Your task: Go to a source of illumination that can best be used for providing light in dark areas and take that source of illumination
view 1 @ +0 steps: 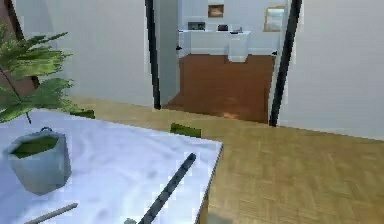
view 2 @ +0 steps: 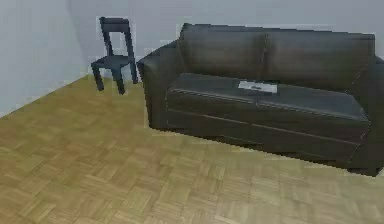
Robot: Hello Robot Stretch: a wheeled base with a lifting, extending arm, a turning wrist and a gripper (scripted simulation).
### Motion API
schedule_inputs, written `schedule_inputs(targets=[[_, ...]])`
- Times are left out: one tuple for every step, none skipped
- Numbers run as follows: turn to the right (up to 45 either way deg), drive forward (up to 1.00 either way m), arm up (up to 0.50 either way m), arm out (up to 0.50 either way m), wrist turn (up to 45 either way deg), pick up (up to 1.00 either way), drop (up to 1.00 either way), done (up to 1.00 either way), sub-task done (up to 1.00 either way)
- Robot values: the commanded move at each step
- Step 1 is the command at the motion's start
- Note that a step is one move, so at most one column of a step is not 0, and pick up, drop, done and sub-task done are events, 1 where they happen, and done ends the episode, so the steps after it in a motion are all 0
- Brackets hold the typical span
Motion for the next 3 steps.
schedule_inputs(targets=[[-45.0, 0.00, 0.00, 0.00, 0.0, 0.00, 0.00, 0.00, 0.00], [-45.0, 0.00, 0.00, 0.00, 0.0, 0.00, 0.00, 0.00, 0.00], [-30.0, 0.00, 0.00, 0.00, 0.0, 0.00, 0.00, 0.00, 0.00]])
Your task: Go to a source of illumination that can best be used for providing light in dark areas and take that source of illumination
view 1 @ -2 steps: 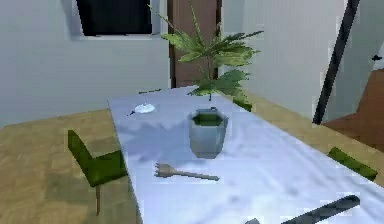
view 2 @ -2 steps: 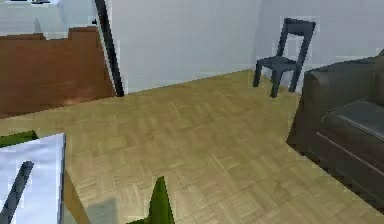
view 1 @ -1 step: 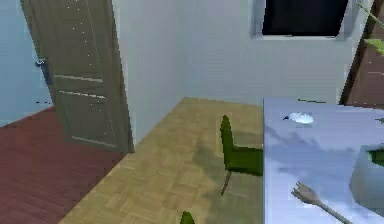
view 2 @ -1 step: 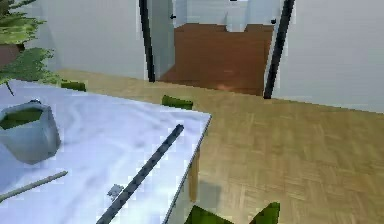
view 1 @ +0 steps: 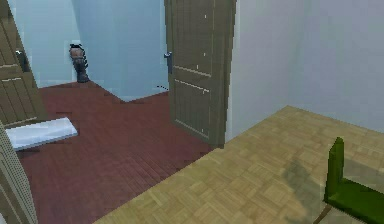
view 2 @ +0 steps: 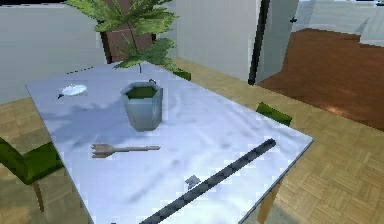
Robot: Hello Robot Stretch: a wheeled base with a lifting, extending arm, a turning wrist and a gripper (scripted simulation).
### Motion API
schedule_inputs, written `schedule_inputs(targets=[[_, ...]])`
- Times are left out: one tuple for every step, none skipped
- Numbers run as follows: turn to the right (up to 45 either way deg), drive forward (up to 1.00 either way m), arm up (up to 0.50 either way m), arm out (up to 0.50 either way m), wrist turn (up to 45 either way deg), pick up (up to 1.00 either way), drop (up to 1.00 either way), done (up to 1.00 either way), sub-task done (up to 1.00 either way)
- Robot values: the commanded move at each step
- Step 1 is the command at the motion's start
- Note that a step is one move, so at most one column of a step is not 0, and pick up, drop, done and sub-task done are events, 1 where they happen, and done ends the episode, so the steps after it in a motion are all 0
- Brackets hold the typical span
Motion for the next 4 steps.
schedule_inputs(targets=[[0.0, 0.00, 0.50, 0.00, 0.0, 0.00, 0.00, 0.00, 0.00], [0.0, 0.00, 0.38, 0.00, 0.0, 0.00, 0.00, 0.00, 0.00], [0.0, 0.00, 0.00, 0.46, 0.0, 0.00, 0.00, 0.00, 0.00], [0.0, 0.00, 0.00, 0.00, 45.0, 0.00, 0.00, 0.00, 0.00]])
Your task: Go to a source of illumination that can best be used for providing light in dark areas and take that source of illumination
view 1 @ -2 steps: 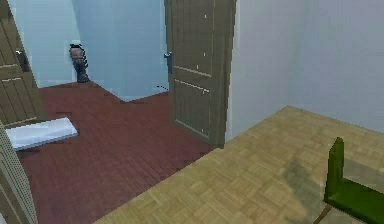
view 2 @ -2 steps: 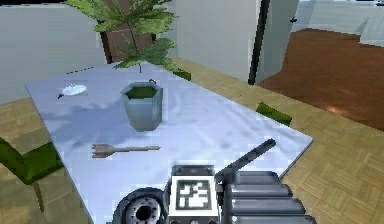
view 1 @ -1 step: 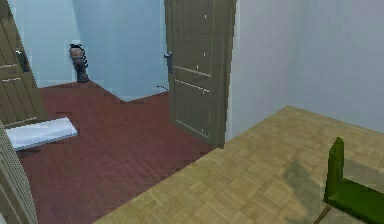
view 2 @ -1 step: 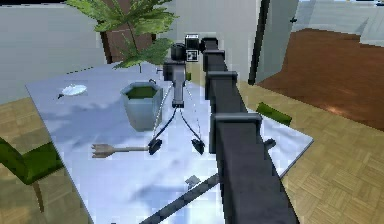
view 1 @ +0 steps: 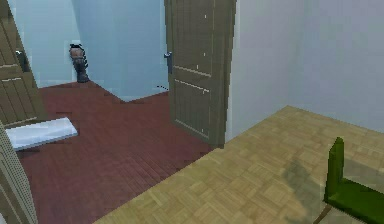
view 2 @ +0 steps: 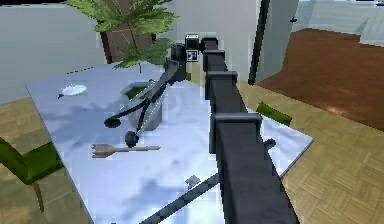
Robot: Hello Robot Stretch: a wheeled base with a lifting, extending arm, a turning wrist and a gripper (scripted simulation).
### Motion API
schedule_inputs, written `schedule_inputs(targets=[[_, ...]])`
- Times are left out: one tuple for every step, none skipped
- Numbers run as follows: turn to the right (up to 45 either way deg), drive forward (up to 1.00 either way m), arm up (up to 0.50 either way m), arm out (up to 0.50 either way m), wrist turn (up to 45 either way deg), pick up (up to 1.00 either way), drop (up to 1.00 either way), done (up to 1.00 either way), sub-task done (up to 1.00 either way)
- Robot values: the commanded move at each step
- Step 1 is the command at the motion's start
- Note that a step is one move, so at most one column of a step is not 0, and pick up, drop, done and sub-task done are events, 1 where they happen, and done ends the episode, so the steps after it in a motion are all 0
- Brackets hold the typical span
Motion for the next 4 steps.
schedule_inputs(targets=[[0.0, 0.00, 0.00, 0.00, 45.0, 0.00, 0.00, 0.00, 0.00], [0.0, 0.00, 0.00, 0.00, 42.0, 0.00, 0.00, 0.00, 0.00], [0.0, 0.00, -0.30, 0.00, 0.0, 0.00, 0.00, 0.00, 0.00], [0.0, 0.00, 0.00, 0.00, 0.0, 1.00, 0.00, 0.00, 0.00]])
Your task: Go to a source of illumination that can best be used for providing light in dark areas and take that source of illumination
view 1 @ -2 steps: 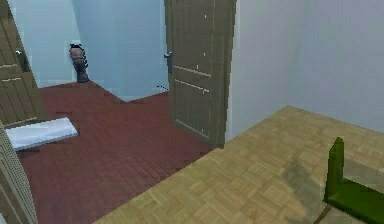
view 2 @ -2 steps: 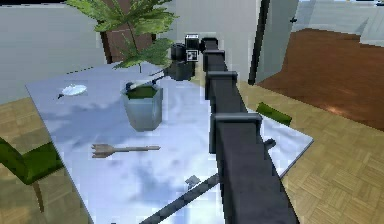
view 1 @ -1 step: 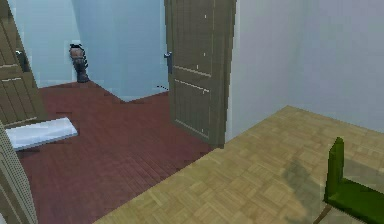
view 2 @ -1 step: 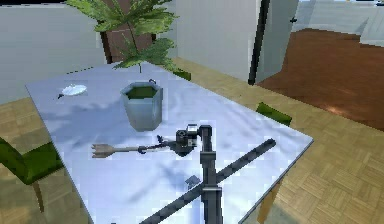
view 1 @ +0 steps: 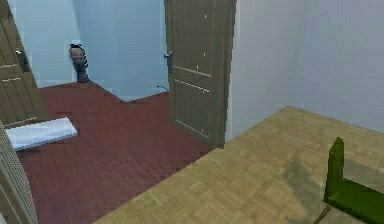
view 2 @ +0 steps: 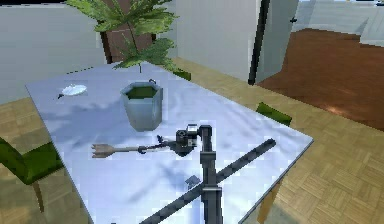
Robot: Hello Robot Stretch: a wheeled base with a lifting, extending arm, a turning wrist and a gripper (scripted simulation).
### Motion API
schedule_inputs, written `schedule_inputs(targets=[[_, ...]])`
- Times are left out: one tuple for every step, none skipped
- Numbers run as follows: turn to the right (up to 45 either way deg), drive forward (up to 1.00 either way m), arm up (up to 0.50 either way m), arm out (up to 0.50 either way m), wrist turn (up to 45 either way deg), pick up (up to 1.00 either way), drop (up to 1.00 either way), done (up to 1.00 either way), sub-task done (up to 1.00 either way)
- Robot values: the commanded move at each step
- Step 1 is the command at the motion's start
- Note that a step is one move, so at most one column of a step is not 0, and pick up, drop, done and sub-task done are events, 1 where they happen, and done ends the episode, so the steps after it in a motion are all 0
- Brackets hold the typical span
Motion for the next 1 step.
schedule_inputs(targets=[[0.0, 0.00, 0.10, 0.00, 0.0, 0.00, 0.00, 0.00, 0.00]])
